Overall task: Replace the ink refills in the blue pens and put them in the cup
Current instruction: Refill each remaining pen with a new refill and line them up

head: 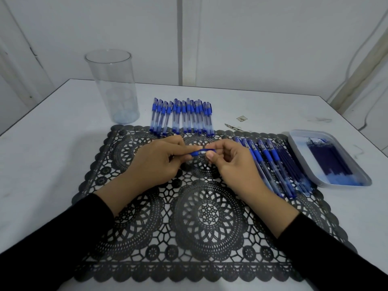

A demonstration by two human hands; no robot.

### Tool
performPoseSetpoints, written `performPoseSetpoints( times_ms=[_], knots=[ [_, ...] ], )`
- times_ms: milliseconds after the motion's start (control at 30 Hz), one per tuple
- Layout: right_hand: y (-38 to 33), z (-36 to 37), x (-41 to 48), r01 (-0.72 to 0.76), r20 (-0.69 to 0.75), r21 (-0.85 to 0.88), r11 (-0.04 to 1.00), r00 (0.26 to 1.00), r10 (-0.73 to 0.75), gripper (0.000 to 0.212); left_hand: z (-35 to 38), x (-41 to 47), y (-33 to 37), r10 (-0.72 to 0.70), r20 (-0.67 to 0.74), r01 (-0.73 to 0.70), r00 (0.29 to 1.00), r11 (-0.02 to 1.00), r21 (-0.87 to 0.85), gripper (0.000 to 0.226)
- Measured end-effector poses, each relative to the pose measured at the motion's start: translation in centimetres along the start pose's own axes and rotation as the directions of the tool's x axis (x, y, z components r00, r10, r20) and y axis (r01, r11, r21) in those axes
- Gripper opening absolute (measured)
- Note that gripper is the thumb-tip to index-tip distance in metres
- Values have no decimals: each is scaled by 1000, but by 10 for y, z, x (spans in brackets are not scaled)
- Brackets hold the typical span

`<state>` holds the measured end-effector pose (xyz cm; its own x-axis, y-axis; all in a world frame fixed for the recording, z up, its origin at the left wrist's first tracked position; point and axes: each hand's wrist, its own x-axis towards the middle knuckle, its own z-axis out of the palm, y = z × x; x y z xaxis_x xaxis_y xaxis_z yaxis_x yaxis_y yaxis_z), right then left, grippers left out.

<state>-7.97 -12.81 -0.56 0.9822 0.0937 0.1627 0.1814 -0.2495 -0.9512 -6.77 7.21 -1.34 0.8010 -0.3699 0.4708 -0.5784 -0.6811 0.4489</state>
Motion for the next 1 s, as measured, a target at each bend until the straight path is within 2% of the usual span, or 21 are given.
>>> performPoseSetpoints(
  times_ms=[167, 367, 500, 667, 800, 1000],
  knots=[
    [3, -5, 0, -14, -37, 17, 1000, 999, 15, 15, -3, -2, -2, 10, 5, -11, 1000, 999, 49, 43],
    [4, -5, 1, -16, -121, 4, 1000, 992, 17, 3, -4, -3, -10, -91, -83, 79, 992, 987, -140, 47],
    [0, -6, -2, 114, -34, -179, 977, 992, -122, 5, -6, -2, -9, -164, -151, 138, 975, 976, -168, 36],
    [-2, -10, 1, 216, 84, -468, 857, 976, -201, 6, -6, -2, -5, -256, -188, 214, 948, 952, -219, 20],
    [1, -13, 5, 255, 129, -495, 831, 967, -220, 6, -6, -2, -1, -249, -192, 207, 949, 954, -218, 12],
    [2, -11, 3, 269, 118, -564, 781, 962, -247, 5, -4, -3, -5, -212, -186, 171, 960, 962, -215, 16]
  ],
)
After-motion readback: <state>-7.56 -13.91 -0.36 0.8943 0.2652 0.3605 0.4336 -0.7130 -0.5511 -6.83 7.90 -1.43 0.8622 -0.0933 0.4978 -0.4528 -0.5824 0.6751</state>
